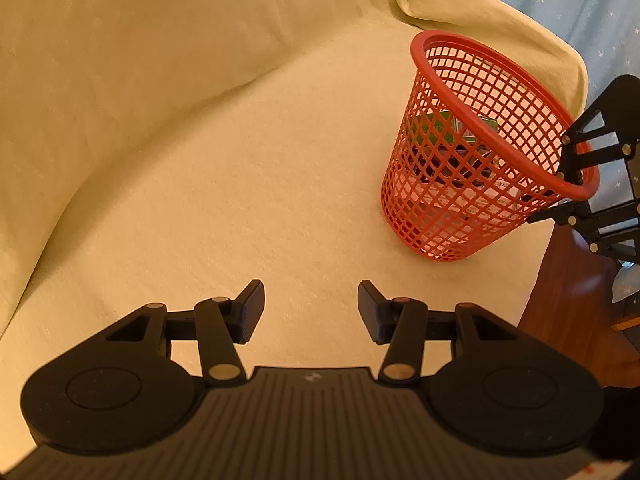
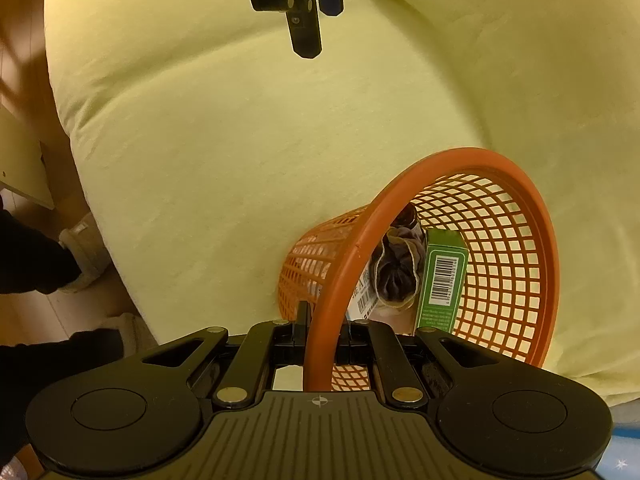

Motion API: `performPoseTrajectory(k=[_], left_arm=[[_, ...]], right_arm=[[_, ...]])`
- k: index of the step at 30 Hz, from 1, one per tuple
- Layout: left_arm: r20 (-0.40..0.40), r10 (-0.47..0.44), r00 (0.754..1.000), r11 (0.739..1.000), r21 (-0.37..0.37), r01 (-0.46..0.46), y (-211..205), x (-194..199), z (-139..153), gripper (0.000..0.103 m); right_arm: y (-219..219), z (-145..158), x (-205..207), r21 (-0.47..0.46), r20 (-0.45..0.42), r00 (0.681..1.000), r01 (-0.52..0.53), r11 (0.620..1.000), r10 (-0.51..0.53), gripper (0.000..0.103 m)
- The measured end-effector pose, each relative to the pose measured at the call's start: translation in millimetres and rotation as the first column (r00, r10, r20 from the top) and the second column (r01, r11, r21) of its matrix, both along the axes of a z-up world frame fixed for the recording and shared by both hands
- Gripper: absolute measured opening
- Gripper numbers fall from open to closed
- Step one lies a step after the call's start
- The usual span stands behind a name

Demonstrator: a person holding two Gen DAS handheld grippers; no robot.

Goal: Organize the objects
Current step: 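Lower the wastebasket with the right tool toward the floor beside the sofa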

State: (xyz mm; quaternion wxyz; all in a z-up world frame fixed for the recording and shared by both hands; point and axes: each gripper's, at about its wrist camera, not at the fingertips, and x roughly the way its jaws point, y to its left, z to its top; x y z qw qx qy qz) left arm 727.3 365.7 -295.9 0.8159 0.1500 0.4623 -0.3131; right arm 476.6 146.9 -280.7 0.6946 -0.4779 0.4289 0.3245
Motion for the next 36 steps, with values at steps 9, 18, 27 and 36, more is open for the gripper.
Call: performPoseTrajectory(k=[9, 18, 27, 36], left_arm=[[0.011, -0.012, 1.000, 1.000, -0.005, 0.012, -6.8, 11.8, 0.3, 0.046], [0.031, -0.068, 0.997, 0.998, 0.010, 0.068, -6.9, 14.5, -0.5, 0.046], [0.023, -0.122, 0.992, 0.992, 0.017, 0.121, -15.6, 12.8, -5.4, 0.046], [0.028, -0.142, 0.990, 0.990, 0.020, 0.141, -27.6, 7.9, -3.6, 0.046]], right_arm=[[4.1, 12.2, -9.8, -0.007, -0.010, 1.000, 0.009, 1.000, -0.009, 0.005], [11.5, 15.6, -33.1, -0.046, 0.000, 1.000, -0.006, 0.999, 0.006, 0.005], [10.3, 22.7, -65.1, -0.058, 0.007, 1.000, 0.000, 0.998, 0.001, 0.005], [-3.8, 33.6, -103.3, -0.052, 0.011, 0.999, -0.030, 0.998, 0.031, 0.005]])
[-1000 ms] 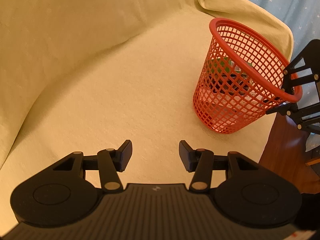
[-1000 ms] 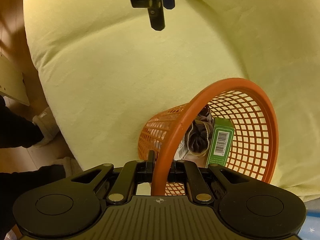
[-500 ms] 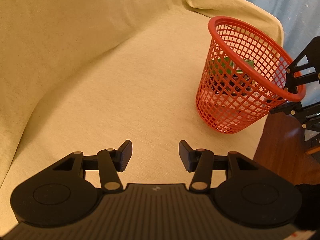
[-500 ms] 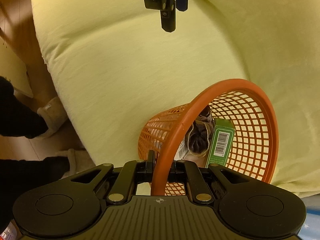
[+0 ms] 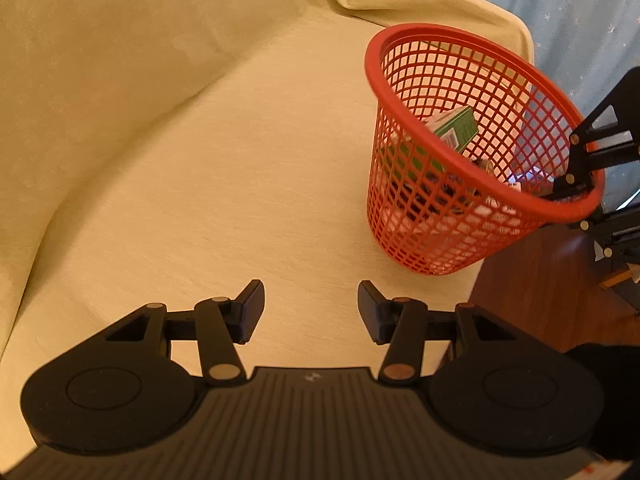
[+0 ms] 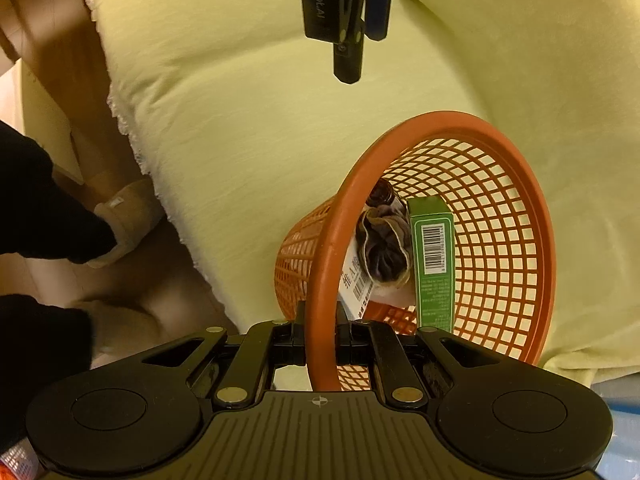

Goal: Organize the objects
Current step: 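Lower the wastebasket with the right tool toward the floor beside the sofa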

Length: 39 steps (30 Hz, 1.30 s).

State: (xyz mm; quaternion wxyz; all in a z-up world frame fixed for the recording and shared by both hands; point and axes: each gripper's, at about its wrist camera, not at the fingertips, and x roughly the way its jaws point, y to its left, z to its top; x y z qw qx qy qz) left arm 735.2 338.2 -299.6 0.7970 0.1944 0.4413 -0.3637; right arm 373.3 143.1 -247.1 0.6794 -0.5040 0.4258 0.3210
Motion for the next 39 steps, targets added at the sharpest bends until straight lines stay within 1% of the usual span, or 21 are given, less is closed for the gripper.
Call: performPoseTrajectory(k=[5, 9, 15, 22, 27, 32, 39], left_arm=[[0.003, 0.035, 0.999, 0.999, 0.005, -0.035, -5.1, -9.0, -0.8, 0.046], [0.003, 0.077, 0.997, 0.997, 0.015, -0.077, -13.2, -9.8, -2.5, 0.046], [-0.001, 0.142, 0.990, 0.990, 0.019, -0.142, -25.8, -22.9, -3.5, 0.046], [0.001, 0.148, 0.989, 0.989, 0.026, -0.148, -48.6, -43.2, -4.8, 0.046], [-0.006, 0.127, 0.992, 0.991, 0.036, -0.127, -61.5, -42.9, -4.3, 0.046], [-0.015, 0.086, 0.996, 0.996, 0.037, -0.085, -60.6, -25.3, -4.1, 0.048], [-0.021, 0.026, 0.999, 0.999, 0.019, -0.025, -55.8, 3.9, -5.6, 0.048]], right_arm=[[-13.1, 3.4, -21.9, 0.014, 0.004, 0.999, -0.042, 0.999, 0.042, 0.005], [-24.9, 2.3, -41.8, 0.024, 0.008, 0.997, -0.081, 0.996, 0.081, 0.005], [-48.6, 2.0, -78.3, 0.029, 0.013, 0.991, -0.134, 0.991, 0.134, 0.005], [-72.7, -0.8, -120.1, 0.019, -0.001, 0.990, -0.141, 0.990, 0.141, 0.005], [-83.9, -3.5, -145.7, 0.009, -0.020, 0.993, -0.114, 0.993, 0.114, 0.005], [-88.0, -8.6, -165.8, -0.001, -0.027, 0.998, -0.057, 0.998, 0.057, 0.005], [-83.4, -22.6, -193.6, -0.023, -0.026, 0.998, 0.054, 0.998, -0.055, 0.005]])
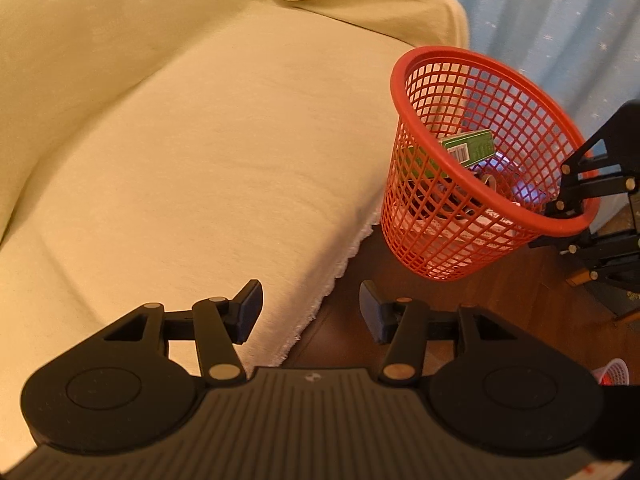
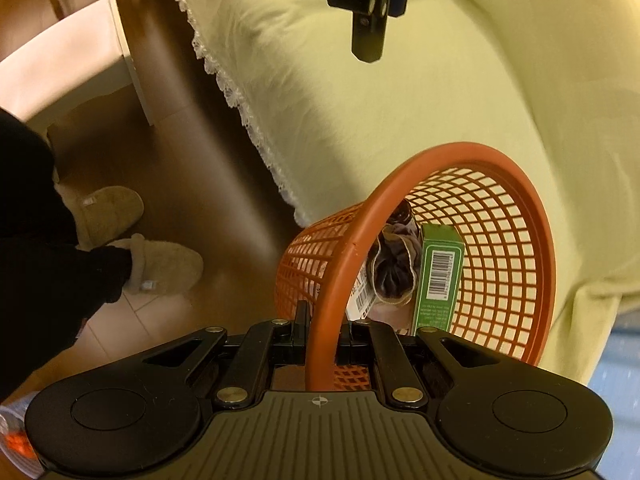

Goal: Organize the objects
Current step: 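Lower the wastebasket with the right tool toward the floor beside the sofa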

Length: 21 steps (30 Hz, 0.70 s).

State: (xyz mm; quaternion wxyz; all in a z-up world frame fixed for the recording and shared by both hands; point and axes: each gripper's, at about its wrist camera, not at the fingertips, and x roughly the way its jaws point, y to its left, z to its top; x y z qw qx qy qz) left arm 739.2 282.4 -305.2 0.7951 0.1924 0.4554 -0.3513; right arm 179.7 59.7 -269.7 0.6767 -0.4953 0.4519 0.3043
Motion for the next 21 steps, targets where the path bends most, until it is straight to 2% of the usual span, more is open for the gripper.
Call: performPoseTrajectory(k=[6, 11, 21], left_arm=[[0.002, -0.063, 0.998, 0.998, -0.008, 0.063, 1.9, 15.4, -12.3, 0.049], [-0.013, -0.083, 0.997, 0.997, -0.004, 0.082, -0.8, 35.0, -36.5, 0.049], [-0.049, -0.010, 0.999, 1.000, -0.003, 0.010, -4.4, 84.2, -85.4, 0.051]], right_arm=[[8.5, -28.4, -22.3, -0.020, -0.008, 0.999, 0.047, 0.999, -0.047, 0.005], [8.3, -53.5, -36.3, -0.030, -0.026, 0.998, 0.051, 0.998, -0.052, 0.005], [-12.2, -125.4, -42.4, -0.012, -0.029, 0.999, 0.024, 1.000, -0.024, 0.005]])
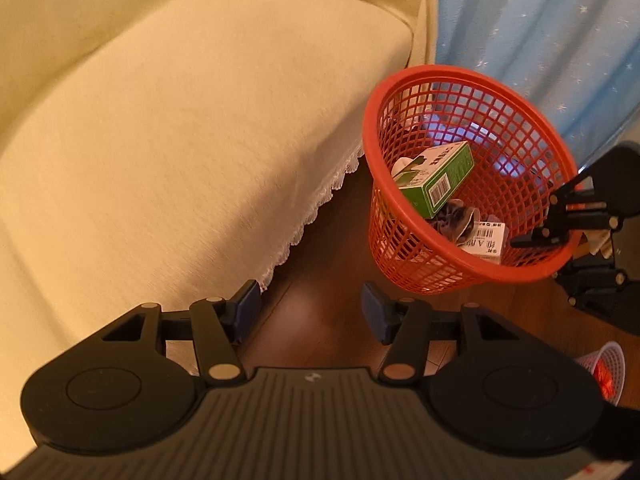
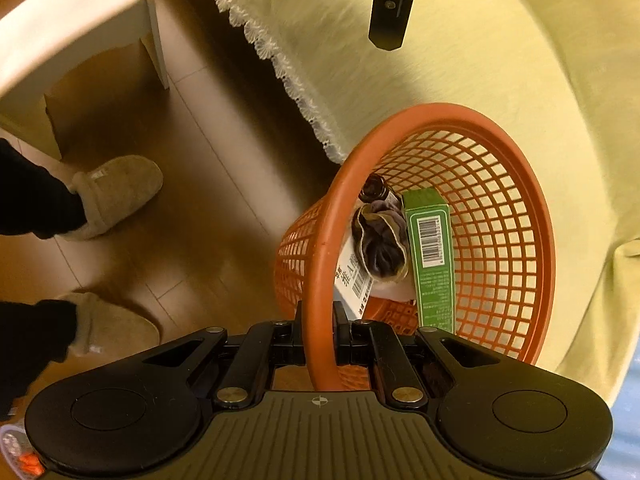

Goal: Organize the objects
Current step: 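Lower the wastebasket with the right tool toward the floor beside the sofa, then set the wastebasket on the floor and open the right gripper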

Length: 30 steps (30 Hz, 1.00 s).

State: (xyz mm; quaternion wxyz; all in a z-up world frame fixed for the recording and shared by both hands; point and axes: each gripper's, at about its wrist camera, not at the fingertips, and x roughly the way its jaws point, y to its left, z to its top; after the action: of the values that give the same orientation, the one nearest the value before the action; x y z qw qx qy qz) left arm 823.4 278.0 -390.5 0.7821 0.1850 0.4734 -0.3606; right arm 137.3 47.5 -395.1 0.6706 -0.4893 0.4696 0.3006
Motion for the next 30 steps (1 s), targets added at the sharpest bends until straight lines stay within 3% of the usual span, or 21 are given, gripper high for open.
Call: performPoseTrajectory(k=[8, 16, 25, 29, 30], left_arm=[[0.000, 0.126, 0.992, 0.992, 0.029, -0.126, -17.9, 44.6, -64.7, 0.053], [-0.008, 0.260, 0.966, 0.965, 0.045, -0.259, -34.4, 89.9, -146.1, 0.053], [-0.017, 0.306, 0.952, 0.952, 0.029, -0.306, -39.4, 137.0, -232.0, 0.056], [-0.016, 0.322, 0.947, 0.947, 0.023, -0.322, -33.1, 160.6, -257.4, 0.056], [-0.015, 0.327, 0.945, 0.945, 0.021, -0.326, -32.3, 151.1, -262.0, 0.056]], right_arm=[[-24.6, -80.6, 14.1, -0.009, 0.018, 0.998, -0.062, 0.998, 0.062, 0.005], [-42.3, -169.1, 39.5, -0.008, 0.019, 0.998, -0.055, 0.998, 0.056, 0.005], [-44.2, -269.8, 70.8, -0.030, 0.039, 0.999, -0.016, 0.999, 0.017, 0.005], [-46.3, -301.3, 81.2, -0.033, 0.049, 0.999, 0.007, 0.999, -0.006, 0.006], [-46.4, -306.6, 82.2, -0.034, 0.051, 0.999, 0.009, 0.999, -0.007, 0.005]])
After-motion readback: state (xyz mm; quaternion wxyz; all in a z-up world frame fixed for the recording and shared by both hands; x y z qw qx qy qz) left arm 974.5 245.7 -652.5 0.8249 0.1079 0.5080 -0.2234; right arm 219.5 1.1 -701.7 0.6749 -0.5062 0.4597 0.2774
